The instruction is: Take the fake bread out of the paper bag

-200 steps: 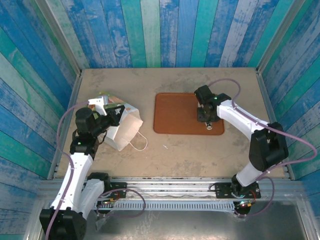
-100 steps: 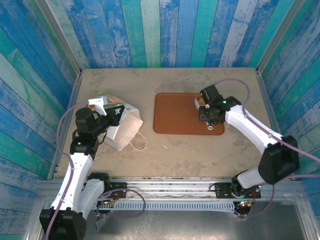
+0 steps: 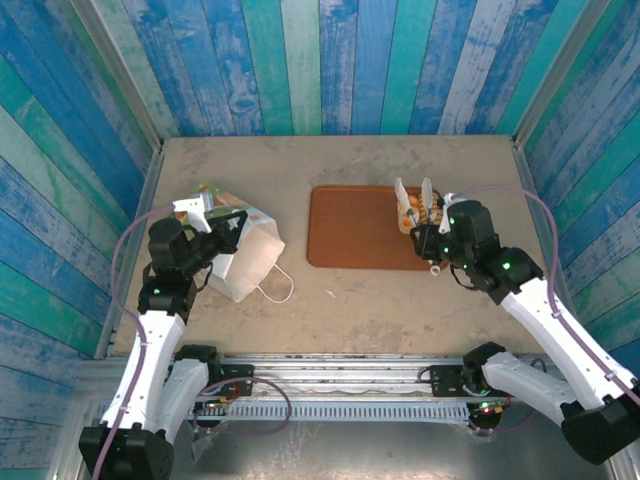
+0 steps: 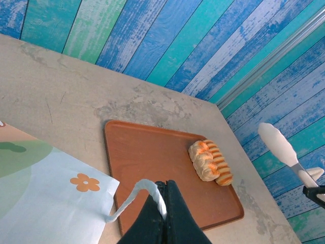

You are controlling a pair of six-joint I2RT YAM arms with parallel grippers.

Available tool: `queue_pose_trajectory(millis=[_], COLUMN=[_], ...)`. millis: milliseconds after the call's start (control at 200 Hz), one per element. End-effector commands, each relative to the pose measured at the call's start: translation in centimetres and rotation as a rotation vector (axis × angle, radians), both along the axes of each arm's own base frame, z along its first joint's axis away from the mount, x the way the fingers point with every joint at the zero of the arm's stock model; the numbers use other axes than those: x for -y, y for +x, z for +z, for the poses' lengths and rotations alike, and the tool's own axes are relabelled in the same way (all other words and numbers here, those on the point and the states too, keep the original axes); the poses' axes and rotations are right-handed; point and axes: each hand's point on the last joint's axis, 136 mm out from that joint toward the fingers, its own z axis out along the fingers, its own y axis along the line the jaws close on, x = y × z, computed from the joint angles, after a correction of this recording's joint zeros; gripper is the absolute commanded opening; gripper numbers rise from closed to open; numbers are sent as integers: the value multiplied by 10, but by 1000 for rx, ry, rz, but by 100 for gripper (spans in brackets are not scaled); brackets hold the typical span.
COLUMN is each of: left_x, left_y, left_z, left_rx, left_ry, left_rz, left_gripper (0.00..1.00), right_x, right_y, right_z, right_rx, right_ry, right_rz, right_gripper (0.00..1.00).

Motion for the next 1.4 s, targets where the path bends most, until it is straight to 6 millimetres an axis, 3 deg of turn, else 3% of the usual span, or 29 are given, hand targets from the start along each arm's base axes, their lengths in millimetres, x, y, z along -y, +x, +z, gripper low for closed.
queue_pose_trajectory(millis=[0, 336, 631, 676, 987, 1252, 1392], left_x=[1, 4, 3, 2, 2, 4, 8], left_y=[-3, -7, -5, -5, -6, -12, -19], left_z=[11, 17, 28, 27, 27, 33, 37], left_rx=[29, 38, 58, 57, 57, 59, 58], left_ry=[-10, -42, -36, -34, -30, -33, -26], left_rz=[-4, -15, -10, -9, -10, -23, -52], left_gripper=[0, 0, 0, 0, 0, 0, 0], right_x=[-19, -67, -103, -116, -174, -235, -256], right_y=[-3, -30, -50, -62, -90, -110, -113], right_z=[11, -5, -20, -23, -48, -45, -50], right_rx=[44, -86, -140, -154, -225, -192, -156], right_ry=[90, 249, 229, 211, 144, 107, 49], right_rz=[93, 345, 497, 555, 706, 829, 825], right_gripper=[47, 45, 46, 46, 46, 46, 45])
